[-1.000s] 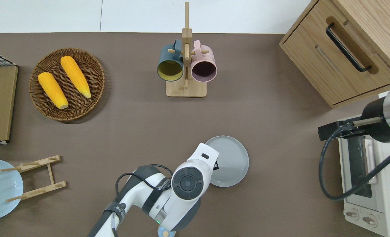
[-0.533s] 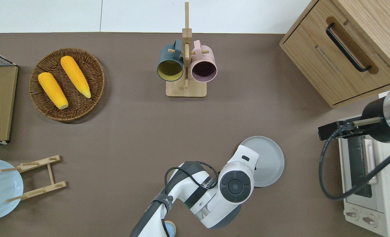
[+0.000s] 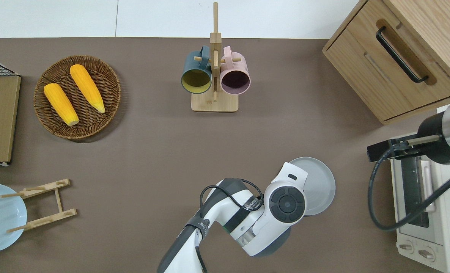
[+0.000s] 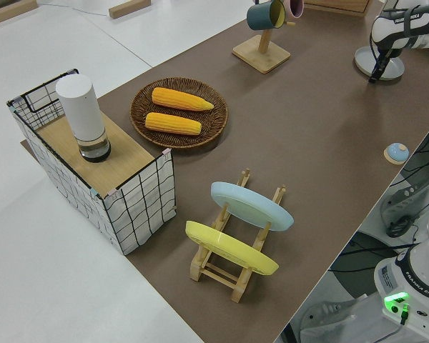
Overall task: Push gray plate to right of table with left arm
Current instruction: 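Push the gray plate with the left gripper toward the toaster oven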
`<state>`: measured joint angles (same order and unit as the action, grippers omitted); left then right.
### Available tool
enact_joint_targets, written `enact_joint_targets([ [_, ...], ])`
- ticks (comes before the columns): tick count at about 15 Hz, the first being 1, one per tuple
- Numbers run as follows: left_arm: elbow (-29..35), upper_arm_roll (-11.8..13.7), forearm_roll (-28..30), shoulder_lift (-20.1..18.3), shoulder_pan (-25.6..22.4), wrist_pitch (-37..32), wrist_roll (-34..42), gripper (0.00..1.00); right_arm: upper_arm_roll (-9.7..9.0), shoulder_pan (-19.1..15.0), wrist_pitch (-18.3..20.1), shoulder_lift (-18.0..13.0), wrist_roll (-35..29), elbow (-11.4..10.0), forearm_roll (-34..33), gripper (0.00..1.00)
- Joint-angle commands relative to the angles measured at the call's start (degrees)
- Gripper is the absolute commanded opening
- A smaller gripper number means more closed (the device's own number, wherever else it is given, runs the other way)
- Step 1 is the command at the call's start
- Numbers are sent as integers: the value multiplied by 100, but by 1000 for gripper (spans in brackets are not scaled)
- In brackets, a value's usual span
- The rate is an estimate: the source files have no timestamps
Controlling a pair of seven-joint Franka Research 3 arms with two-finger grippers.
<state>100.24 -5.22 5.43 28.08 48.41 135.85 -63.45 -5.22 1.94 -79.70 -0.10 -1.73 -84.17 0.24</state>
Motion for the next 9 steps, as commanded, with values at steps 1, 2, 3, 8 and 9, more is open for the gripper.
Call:
enact_joint_targets([
  [1, -189, 153, -51, -179, -103, -567, 279, 648, -32, -62, 69, -43, 15, -3, 46, 983],
  [2, -119, 153, -51, -284, -182, -751, 419, 650, -32, -62, 69, -43, 6, -3, 46, 983],
  [3, 38, 153, -51, -468, -295, -788, 647, 654, -23, -62, 69, -43, 14, -3, 46, 983],
  [8, 1198, 153, -25, -1742, -1173, -1052, 2026, 673, -32, -62, 69, -43, 14, 5, 46, 983],
  [9, 1374, 153, -7, -1962, -1393, -1209, 2325, 673, -23, -62, 69, -43, 15, -3, 46, 983],
])
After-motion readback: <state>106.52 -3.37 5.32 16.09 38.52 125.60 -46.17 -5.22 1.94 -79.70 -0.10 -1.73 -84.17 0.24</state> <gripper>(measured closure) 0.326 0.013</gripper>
